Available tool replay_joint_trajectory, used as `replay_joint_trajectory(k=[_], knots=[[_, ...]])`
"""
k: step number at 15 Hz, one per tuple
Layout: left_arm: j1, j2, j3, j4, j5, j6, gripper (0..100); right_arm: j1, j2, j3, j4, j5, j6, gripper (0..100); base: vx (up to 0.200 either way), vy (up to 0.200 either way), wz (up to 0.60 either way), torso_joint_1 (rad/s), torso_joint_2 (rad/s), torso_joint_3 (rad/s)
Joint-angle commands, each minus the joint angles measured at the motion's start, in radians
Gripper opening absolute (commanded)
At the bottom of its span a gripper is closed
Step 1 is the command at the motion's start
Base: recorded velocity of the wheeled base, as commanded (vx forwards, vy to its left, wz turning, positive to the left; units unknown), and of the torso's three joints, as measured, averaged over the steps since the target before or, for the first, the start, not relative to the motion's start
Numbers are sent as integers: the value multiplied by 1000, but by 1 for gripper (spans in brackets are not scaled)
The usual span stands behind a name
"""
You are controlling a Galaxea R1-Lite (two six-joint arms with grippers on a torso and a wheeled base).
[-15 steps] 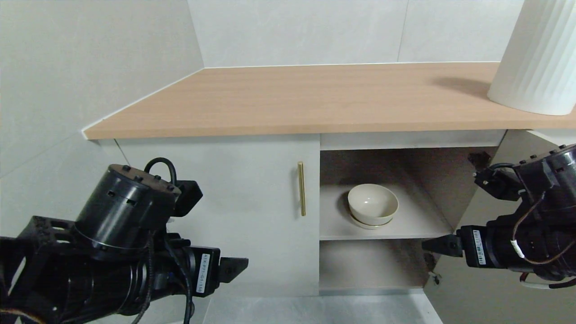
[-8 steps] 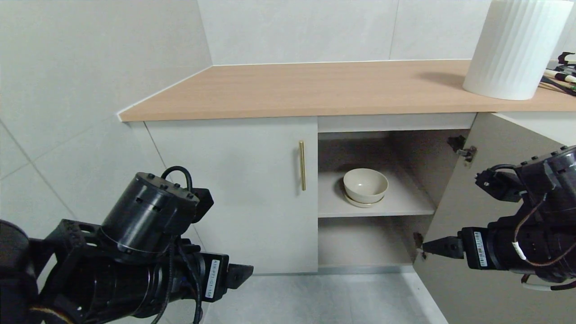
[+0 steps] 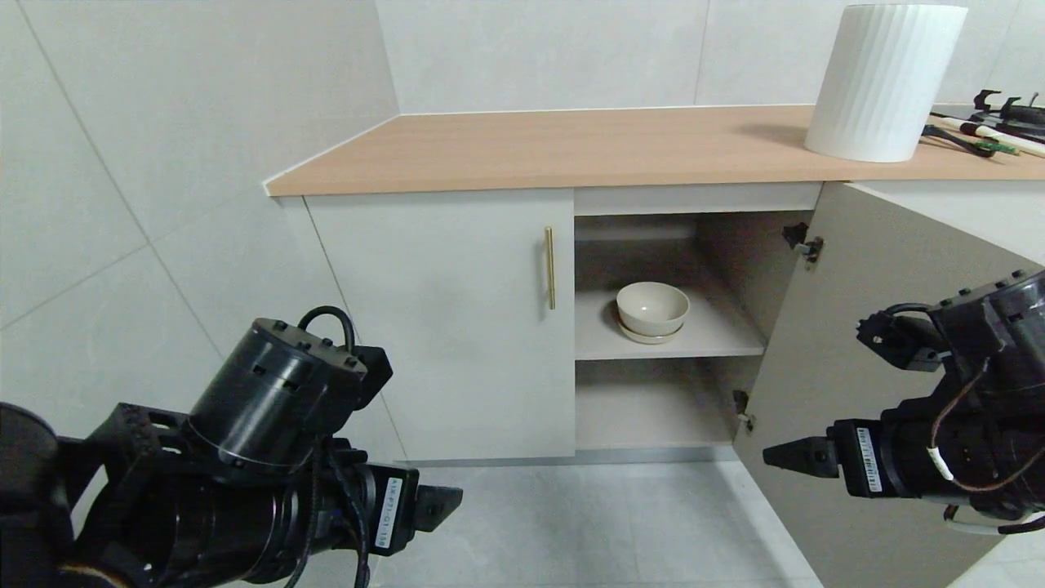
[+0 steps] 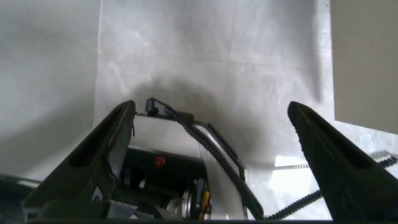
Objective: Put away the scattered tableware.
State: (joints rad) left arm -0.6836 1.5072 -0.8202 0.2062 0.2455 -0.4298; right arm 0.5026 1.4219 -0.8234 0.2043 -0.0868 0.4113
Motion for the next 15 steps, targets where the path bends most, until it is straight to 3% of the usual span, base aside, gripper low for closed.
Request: replay_joint_trajectory(k=[1, 7, 9, 15], knots=[[-1, 5, 1, -1, 0, -1, 100, 2, 5, 3, 0, -1, -2, 100, 0, 0, 0, 0, 0, 0], [-1, 13, 1, -1, 17, 0, 100, 2, -3, 6, 6, -1, -3, 100, 0, 0, 0, 0, 0, 0], [-2, 19, 1, -1, 23, 0, 100, 2, -18, 9, 30, -2, -25, 100, 0, -200, 0, 7, 2, 0], [-2, 21, 1, -1, 34, 0, 100, 47, -120, -22, 290, -2, -132, 100, 0, -200, 0, 5, 1, 2]])
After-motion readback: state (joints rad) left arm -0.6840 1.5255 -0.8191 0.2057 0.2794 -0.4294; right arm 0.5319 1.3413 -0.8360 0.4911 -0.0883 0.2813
